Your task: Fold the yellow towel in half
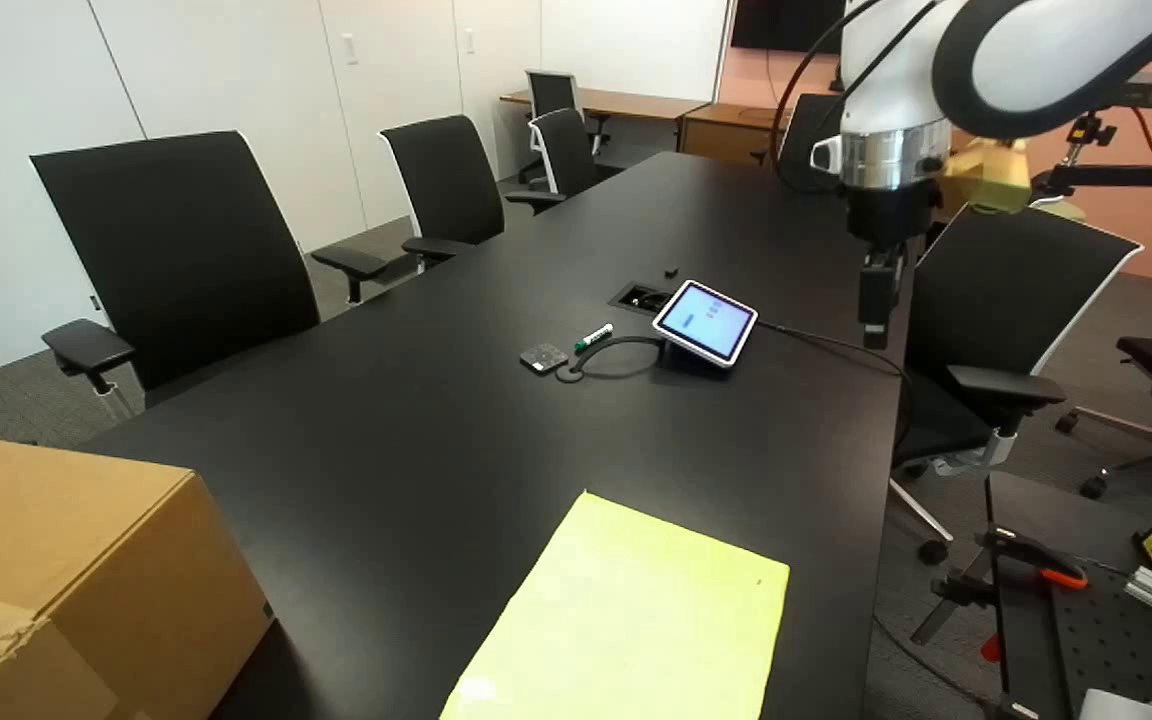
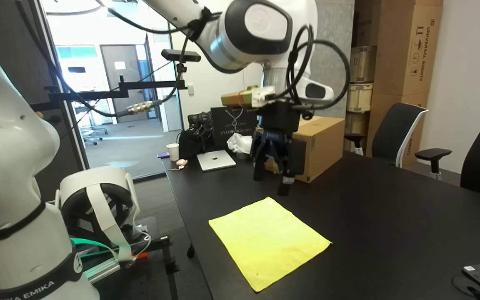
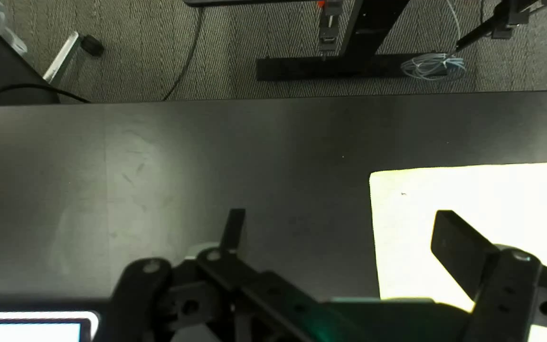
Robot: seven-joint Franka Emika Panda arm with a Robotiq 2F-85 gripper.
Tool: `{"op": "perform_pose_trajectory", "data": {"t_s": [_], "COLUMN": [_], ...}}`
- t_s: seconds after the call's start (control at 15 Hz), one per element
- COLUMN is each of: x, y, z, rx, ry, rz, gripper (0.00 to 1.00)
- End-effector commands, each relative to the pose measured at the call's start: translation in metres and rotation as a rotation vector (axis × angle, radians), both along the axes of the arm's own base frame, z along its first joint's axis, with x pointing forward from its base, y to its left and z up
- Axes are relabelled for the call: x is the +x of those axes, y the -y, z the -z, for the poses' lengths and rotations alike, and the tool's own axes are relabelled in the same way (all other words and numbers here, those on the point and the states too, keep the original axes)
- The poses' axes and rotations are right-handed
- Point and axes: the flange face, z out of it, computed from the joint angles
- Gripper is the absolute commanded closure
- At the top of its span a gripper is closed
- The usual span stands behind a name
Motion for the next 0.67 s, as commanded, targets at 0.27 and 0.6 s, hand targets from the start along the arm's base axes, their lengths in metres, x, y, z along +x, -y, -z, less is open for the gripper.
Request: {"op": "perform_pose_trajectory", "data": {"t_s": [0.27, 0.6], "x": [0.014, 0.004], "y": [-0.067, -0.102], "z": [0.170, 0.243], "rx": [0.077, 0.130], "ry": [-0.074, -0.117], "rz": [-0.075, -0.036], "gripper": [0.00, 0.00]}}
